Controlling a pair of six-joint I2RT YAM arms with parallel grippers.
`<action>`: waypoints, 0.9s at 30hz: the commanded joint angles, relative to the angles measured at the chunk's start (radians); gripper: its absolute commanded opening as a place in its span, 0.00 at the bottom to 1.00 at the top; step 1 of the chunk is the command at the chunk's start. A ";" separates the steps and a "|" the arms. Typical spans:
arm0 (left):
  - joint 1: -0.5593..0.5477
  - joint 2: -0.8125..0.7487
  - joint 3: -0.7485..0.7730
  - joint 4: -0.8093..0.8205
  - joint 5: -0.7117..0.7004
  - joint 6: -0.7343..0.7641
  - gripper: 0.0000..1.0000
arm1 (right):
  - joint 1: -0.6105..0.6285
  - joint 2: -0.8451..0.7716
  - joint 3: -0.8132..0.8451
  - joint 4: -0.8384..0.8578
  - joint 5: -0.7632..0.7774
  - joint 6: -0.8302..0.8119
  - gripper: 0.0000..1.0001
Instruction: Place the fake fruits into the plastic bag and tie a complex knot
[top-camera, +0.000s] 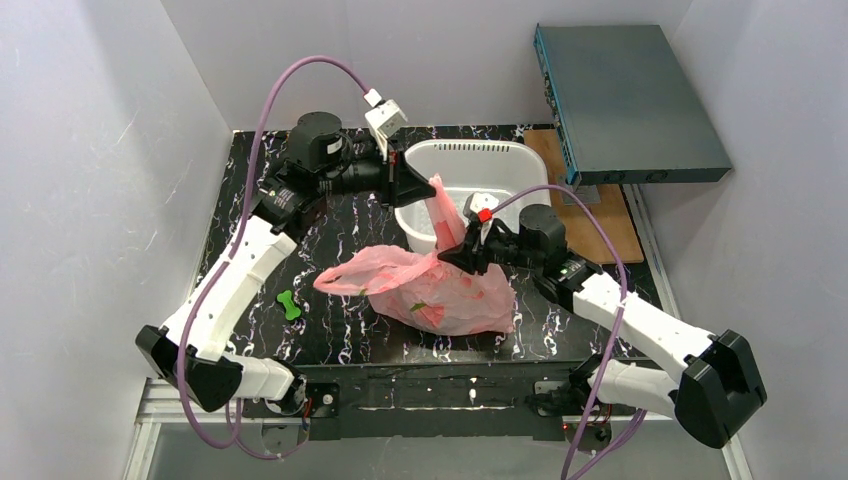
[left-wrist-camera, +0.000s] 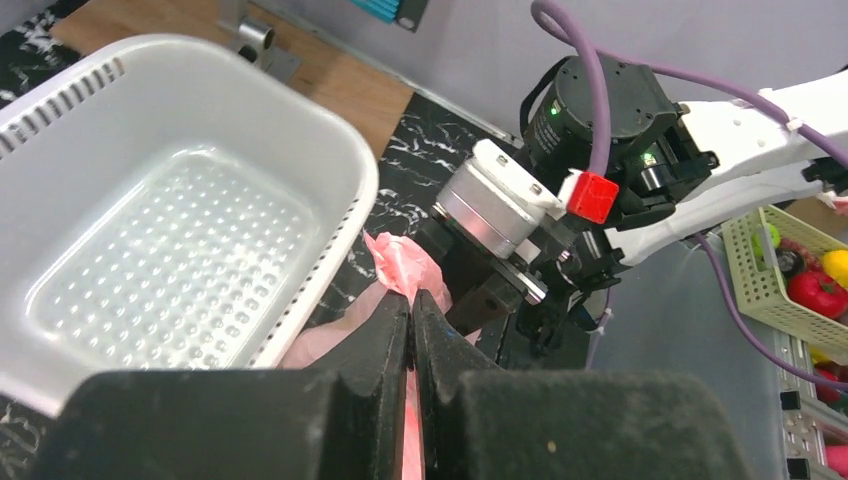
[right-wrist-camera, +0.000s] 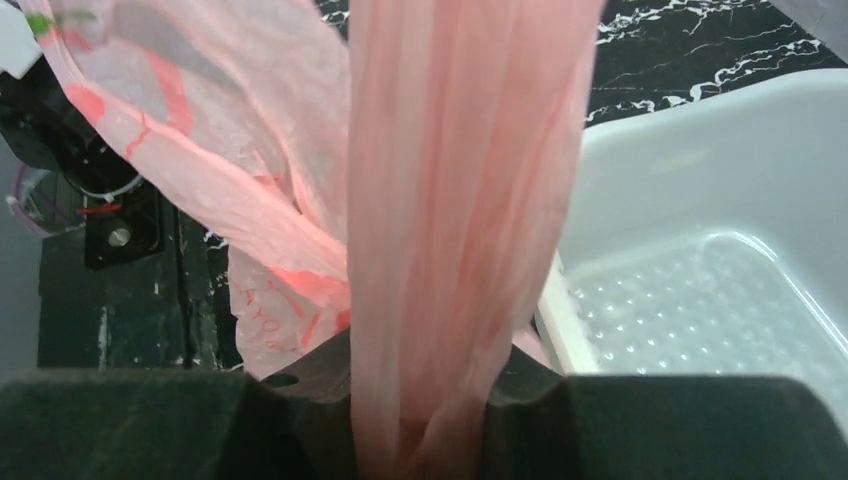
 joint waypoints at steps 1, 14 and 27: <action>0.066 -0.122 0.006 0.082 -0.007 -0.003 0.00 | 0.004 0.044 -0.065 -0.092 -0.023 -0.135 0.31; 0.238 -0.082 0.359 -0.871 0.159 0.663 0.73 | -0.026 -0.059 0.038 -0.275 -0.088 -0.242 0.01; 0.262 -0.207 0.264 -1.259 0.279 1.010 0.74 | -0.052 -0.074 0.042 -0.337 -0.103 -0.272 0.01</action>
